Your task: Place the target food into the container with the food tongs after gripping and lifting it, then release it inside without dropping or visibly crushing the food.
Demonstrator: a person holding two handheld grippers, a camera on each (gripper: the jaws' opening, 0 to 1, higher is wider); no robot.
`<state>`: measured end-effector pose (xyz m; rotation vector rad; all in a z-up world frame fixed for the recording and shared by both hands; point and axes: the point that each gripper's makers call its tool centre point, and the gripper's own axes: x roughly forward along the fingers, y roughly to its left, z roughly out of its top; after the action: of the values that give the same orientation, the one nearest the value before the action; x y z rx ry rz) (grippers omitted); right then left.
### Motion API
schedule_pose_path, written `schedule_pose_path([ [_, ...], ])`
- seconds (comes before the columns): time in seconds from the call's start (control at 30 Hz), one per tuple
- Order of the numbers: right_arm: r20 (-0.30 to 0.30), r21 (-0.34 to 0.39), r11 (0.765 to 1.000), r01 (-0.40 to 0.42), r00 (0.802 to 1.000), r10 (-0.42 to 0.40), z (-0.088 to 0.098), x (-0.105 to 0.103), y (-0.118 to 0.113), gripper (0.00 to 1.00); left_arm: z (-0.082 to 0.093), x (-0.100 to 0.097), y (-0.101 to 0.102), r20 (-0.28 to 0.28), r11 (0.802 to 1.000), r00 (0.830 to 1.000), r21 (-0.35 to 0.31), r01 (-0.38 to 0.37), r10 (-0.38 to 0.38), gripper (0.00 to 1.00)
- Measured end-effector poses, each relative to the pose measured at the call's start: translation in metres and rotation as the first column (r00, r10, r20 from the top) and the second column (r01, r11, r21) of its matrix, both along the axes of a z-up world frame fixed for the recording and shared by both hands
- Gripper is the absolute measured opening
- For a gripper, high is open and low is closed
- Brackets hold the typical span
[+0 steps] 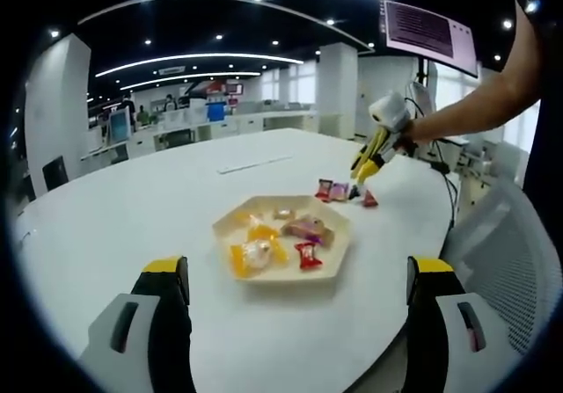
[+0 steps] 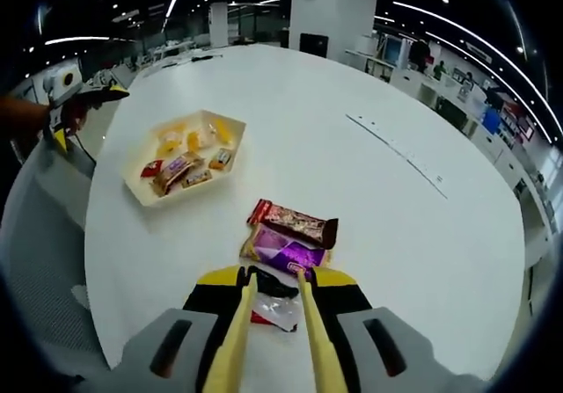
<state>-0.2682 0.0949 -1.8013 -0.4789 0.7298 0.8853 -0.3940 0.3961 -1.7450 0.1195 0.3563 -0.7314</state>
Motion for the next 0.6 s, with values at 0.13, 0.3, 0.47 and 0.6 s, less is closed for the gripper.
schedule_pose_path([
  [0.13,0.001,-0.011,1.0,-0.025,1.0,0.025,-0.005,-0.002,0.002,0.28,0.0,0.0,0.0,-0.001,1.0,1.0,0.0,-0.001,0.001,0.99],
  [0.3,0.01,-0.038,0.996,-0.078,0.997,0.079,-0.011,-0.002,0.004,0.28,-0.001,-0.001,-0.001,-0.004,1.0,1.0,0.002,0.005,-0.005,0.99],
  [0.47,0.009,-0.036,0.996,-0.088,0.996,0.088,-0.011,-0.002,0.006,0.28,-0.001,-0.002,-0.002,-0.006,1.0,1.0,0.003,0.009,-0.009,0.99],
  [0.6,-0.02,-0.022,0.997,-0.077,0.997,0.076,-0.014,-0.003,0.006,0.28,-0.001,-0.001,-0.001,-0.006,1.0,1.0,0.0,0.007,-0.007,0.99],
])
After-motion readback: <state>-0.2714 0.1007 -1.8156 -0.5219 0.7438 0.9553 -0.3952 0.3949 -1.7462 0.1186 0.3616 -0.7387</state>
